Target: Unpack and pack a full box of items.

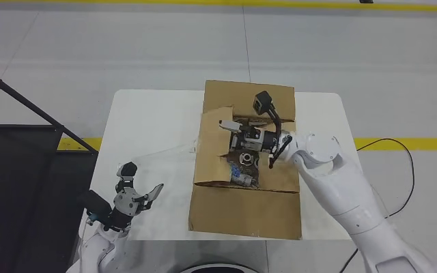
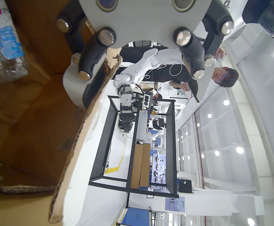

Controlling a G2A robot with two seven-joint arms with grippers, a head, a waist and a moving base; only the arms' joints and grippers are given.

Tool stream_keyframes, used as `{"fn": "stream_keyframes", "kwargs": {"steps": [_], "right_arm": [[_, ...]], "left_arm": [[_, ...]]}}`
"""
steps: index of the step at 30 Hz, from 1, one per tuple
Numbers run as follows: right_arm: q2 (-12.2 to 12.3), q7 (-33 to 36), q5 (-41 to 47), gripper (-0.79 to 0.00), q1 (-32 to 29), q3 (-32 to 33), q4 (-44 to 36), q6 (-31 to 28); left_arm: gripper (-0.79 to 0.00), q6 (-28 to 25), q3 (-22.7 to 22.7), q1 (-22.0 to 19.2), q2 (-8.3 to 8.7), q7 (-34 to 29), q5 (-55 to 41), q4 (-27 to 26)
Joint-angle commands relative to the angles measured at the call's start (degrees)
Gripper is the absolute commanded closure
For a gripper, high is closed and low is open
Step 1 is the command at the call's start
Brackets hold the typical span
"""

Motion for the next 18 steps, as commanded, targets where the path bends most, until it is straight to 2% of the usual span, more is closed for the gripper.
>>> {"fn": "stream_keyframes", "kwargs": {"steps": [1, 7, 12, 18], "right_arm": [[-0.3, -0.8, -0.4, -0.785, 0.4, -0.5, -1.3, 0.3], [-2.0, -5.1, -1.0, -0.785, 2.6, -3.4, -3.2, 0.3], [-4.2, -7.9, -1.1, -0.785, 5.7, -7.3, -1.3, 0.0], [-6.7, -10.2, -2.1, -0.785, 8.6, -11.2, 2.0, -0.6]], "left_arm": [[-0.785, -0.1, -0.2, 0.1, 0.0, 0.3, -0.2, 0.3], [-0.785, -0.3, -1.3, 0.5, -0.03, 2.2, -1.7, 1.6], [-0.785, -0.7, -2.5, 1.1, -0.04, 3.9, -3.3, 3.0], [-0.785, 2.4, -2.8, -0.3, -0.26, 0.8, -4.0, 5.3]]}}
